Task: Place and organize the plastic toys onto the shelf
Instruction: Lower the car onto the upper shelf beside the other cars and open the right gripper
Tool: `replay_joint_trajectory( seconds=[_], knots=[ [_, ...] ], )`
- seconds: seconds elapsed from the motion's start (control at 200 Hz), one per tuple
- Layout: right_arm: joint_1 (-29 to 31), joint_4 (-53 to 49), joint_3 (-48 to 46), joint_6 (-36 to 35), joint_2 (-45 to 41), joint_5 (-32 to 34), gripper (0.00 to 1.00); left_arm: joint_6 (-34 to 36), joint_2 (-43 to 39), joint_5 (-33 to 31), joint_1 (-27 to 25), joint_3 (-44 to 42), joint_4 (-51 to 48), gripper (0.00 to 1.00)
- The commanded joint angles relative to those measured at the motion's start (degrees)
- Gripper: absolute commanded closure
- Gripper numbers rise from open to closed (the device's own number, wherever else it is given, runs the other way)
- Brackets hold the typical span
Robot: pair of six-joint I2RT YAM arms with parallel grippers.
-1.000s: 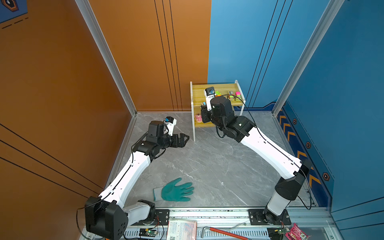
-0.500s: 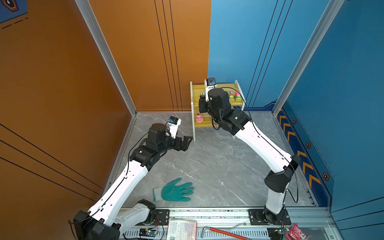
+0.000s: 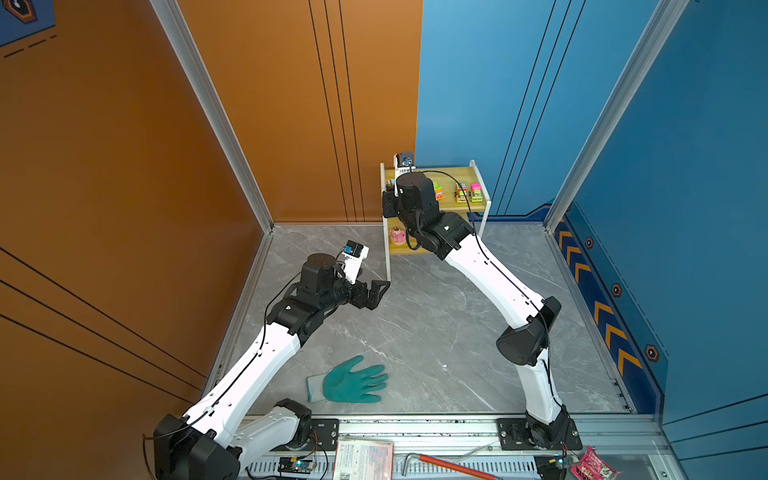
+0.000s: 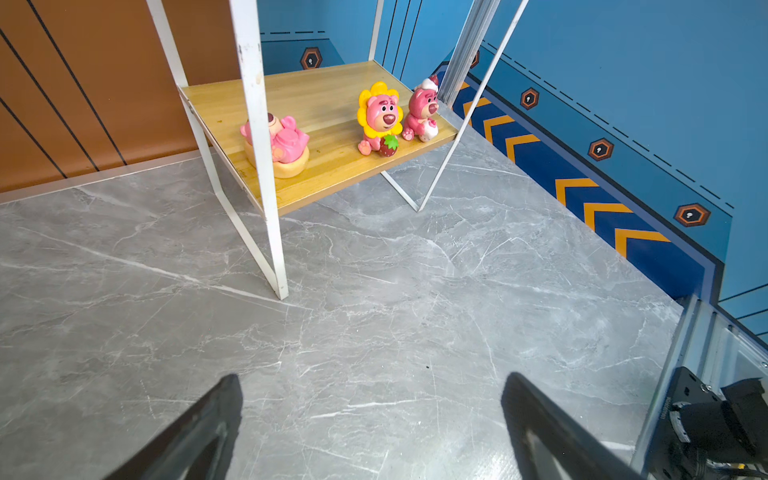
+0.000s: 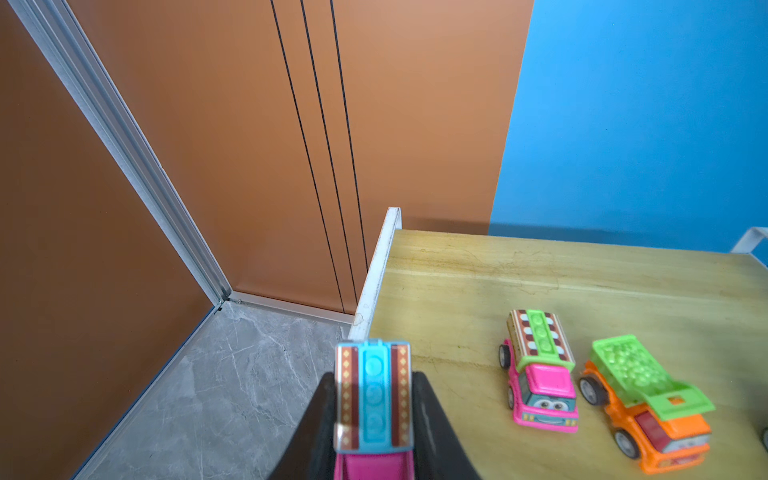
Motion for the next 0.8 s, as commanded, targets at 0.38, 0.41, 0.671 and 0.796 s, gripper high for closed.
replay_joint_trajectory(
  seconds=[0.38, 0.41, 0.671, 0.796],
  knots=[
    [-1.2, -0.9, 2.0, -0.3, 2.6, 3.7, 0.72, -1.9, 0.1, 3.9, 1.2, -1.3, 5.3, 0.02],
    [-1.3, -0.8, 2.1, -0.3, 2.8, 3.8, 0.72, -2.0, 0.3, 3.9, 1.2, -1.3, 5.3, 0.02],
    [-1.6, 0.3, 2.7, -1.3, 4.1, 4.4, 0.70, -2.5, 1.0, 4.4, 1.4, -1.2, 5.6, 0.02],
    [-1.8, 0.6, 2.8, -1.6, 4.5, 4.6, 0.70, -2.6, 1.1, 4.5, 1.4, -1.1, 5.7, 0.02]
  ],
)
